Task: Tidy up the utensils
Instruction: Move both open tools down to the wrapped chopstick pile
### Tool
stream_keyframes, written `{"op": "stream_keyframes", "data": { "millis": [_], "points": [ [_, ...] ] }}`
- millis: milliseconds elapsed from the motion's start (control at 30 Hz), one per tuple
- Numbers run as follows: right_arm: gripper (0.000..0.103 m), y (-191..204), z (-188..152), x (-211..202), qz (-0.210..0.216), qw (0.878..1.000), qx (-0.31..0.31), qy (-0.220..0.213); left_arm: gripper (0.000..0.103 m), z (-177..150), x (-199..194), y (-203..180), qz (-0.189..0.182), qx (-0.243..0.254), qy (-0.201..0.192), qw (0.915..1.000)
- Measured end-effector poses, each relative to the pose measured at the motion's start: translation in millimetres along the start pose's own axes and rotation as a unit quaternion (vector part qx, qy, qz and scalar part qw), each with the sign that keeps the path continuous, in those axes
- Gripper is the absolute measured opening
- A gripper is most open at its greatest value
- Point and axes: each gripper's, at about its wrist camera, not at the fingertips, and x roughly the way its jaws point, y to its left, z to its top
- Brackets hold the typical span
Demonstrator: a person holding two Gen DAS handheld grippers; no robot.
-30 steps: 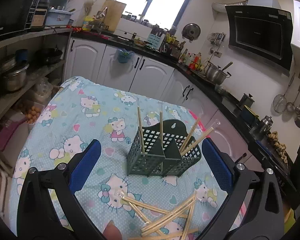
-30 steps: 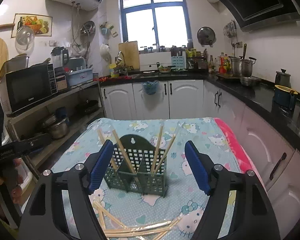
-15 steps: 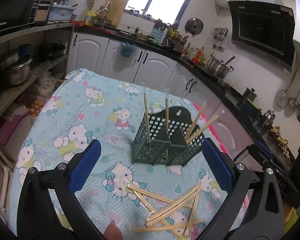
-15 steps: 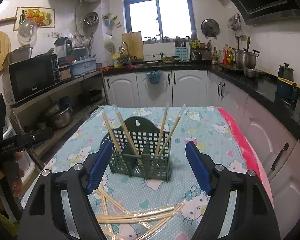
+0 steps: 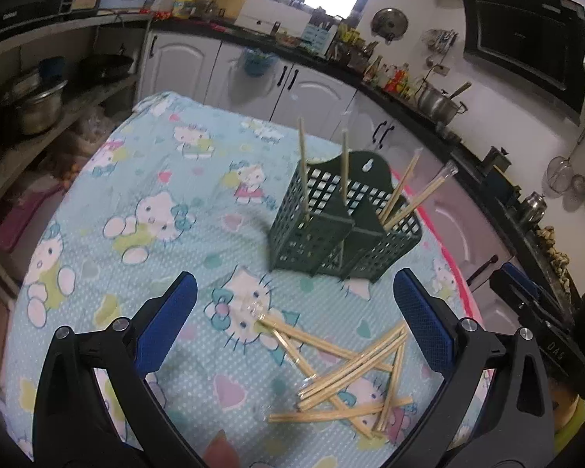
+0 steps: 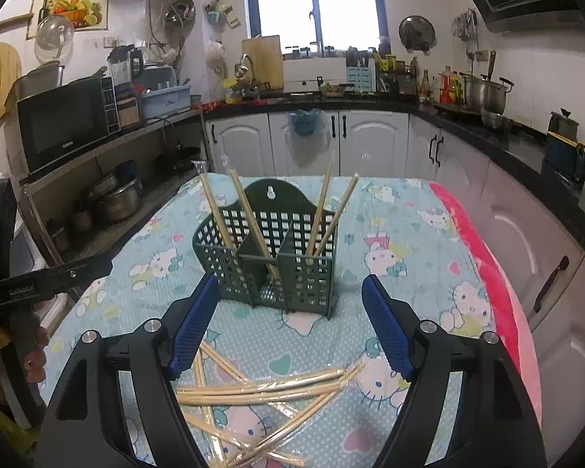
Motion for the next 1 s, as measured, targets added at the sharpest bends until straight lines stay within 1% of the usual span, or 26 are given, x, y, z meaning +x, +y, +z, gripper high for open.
{"op": "stream_keyframes", "data": {
  "millis": [267,400,500,667,733,800,833,900,1000],
  "points": [
    [0.073,-2.4,-10.4,7.5,-0.003,1.000,-0.004,0.021,0.093,-17.5,6.0,11.6,0.008,-0.002,0.028,0.9996],
    [0.073,-5.2,-17.0,10.6,-0.004,0.999,-0.008,0.031,0.093,-28.0,8.1,18.0,0.001,-0.002,0.045,0.9990],
    [0.073,-8.8,-24.7,14.3,-0.008,0.999,-0.007,0.043,0.093,-37.7,12.7,23.7,-0.005,-0.011,0.065,0.9978],
    [0.073,-16.9,-37.8,20.0,-0.013,0.998,-0.001,0.064,0.092,-50.6,16.8,31.3,-0.010,-0.022,0.085,0.9961],
    [0.073,-19.2,-42.0,20.5,-0.016,0.998,-0.002,0.069,0.086,-56.4,19.2,33.8,-0.017,-0.028,0.096,0.9948],
    [0.073,-23.2,-46.6,21.3,-0.020,0.997,0.000,0.075,0.077,-64.9,23.2,35.5,-0.023,-0.033,0.112,0.9929],
    [0.073,-25.6,-48.9,22.0,-0.021,0.997,0.002,0.078,0.075,-69.0,24.7,36.2,-0.025,-0.035,0.119,0.9920],
    [0.073,-30.9,-53.4,24.0,-0.026,0.996,0.008,0.084,0.065,-78.6,28.1,39.2,-0.031,-0.041,0.133,0.9898],
    [0.073,-37.2,-57.9,28.5,-0.032,0.995,0.016,0.091,0.057,-88.7,33.7,42.4,-0.042,-0.055,0.151,0.9862]
  ]
}}
